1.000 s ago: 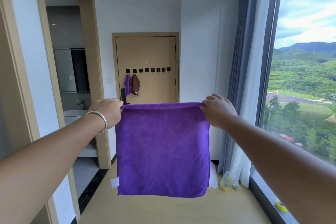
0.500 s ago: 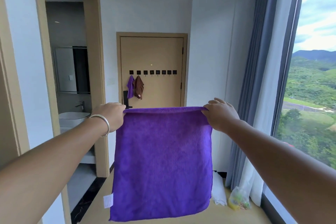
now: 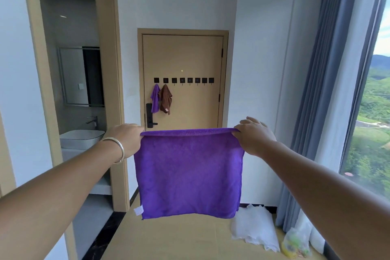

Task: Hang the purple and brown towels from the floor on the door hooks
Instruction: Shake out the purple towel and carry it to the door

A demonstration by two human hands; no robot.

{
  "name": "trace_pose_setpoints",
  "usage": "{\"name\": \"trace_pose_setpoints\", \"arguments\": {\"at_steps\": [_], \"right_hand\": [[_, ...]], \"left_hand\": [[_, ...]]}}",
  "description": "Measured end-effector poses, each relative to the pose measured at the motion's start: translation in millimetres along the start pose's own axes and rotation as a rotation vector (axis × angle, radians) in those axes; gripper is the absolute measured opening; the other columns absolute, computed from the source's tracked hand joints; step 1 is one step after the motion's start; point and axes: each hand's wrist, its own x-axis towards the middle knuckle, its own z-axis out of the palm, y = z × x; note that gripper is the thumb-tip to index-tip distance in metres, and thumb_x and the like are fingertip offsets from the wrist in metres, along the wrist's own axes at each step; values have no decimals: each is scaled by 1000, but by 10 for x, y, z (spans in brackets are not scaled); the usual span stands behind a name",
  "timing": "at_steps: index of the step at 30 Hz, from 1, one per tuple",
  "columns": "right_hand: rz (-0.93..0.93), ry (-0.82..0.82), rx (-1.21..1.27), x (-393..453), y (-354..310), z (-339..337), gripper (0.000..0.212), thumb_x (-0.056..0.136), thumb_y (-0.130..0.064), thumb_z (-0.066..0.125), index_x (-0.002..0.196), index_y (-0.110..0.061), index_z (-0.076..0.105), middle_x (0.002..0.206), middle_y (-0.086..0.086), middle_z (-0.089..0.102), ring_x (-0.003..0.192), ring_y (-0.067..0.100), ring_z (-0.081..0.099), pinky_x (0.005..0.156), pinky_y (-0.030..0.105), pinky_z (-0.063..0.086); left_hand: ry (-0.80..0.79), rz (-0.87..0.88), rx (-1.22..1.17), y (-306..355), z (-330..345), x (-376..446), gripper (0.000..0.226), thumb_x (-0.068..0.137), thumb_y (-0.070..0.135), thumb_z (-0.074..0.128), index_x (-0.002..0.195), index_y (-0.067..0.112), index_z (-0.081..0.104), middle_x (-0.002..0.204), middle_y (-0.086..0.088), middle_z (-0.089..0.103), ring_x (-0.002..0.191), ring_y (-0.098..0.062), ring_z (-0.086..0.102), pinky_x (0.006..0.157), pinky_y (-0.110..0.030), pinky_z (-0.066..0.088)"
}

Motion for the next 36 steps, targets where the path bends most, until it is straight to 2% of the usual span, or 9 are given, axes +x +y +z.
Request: {"name": "trace_pose_setpoints", "arguments": {"at_steps": [4, 13, 18, 23, 32, 36], "right_hand": [[-9, 0, 6, 467, 11, 290, 42, 102, -41, 27, 111, -29, 66, 111, -5, 57, 123, 17, 40, 101, 35, 35], [-25, 15, 36, 1757, 267, 984, 42, 102, -39, 27, 111, -26, 66, 111, -4, 58, 119, 16, 41, 100, 35, 37], [-34, 11, 64, 2480, 414, 1253, 39, 102, -39, 28, 107, -24, 64, 113, -4, 56, 125, 17, 39, 101, 34, 36], [-52, 11, 89, 3022, 505, 1575, 38, 103, -38, 29, 107, -23, 64, 119, -3, 56, 132, 19, 37, 104, 35, 35], [-86, -15, 81, 3883, 292, 2256, 38, 103, -40, 30, 110, -25, 64, 119, -6, 54, 135, 17, 34, 102, 32, 33], [-84, -32, 76, 4373, 83, 2548, 35, 103, -38, 29, 103, -26, 61, 113, -8, 55, 129, 15, 36, 99, 30, 35]], "left_hand": [[-21, 2, -4, -113, 294, 375, 31, 99, 23, 32, 70, 27, 41, 75, 9, 48, 71, -15, 50, 60, -30, 38], [-29, -54, 14, -153, 868, 1488, 30, 99, 21, 33, 70, 26, 41, 79, 6, 52, 75, -16, 53, 63, -29, 39], [-29, -85, 51, -127, 1069, 2149, 29, 99, 21, 31, 72, 23, 42, 77, 8, 47, 77, -17, 50, 66, -29, 35], [-25, -110, 56, -182, 1344, 2624, 30, 98, 18, 33, 69, 24, 38, 74, 8, 46, 73, -15, 47, 61, -28, 30], [-66, -97, 78, -670, 2040, 3327, 29, 95, 17, 36, 68, 26, 36, 74, 9, 46, 71, -14, 47, 61, -28, 33], [-71, -73, 84, -1018, 2356, 3743, 27, 90, 11, 37, 67, 25, 37, 73, 9, 44, 71, -17, 49, 61, -29, 35]]}}
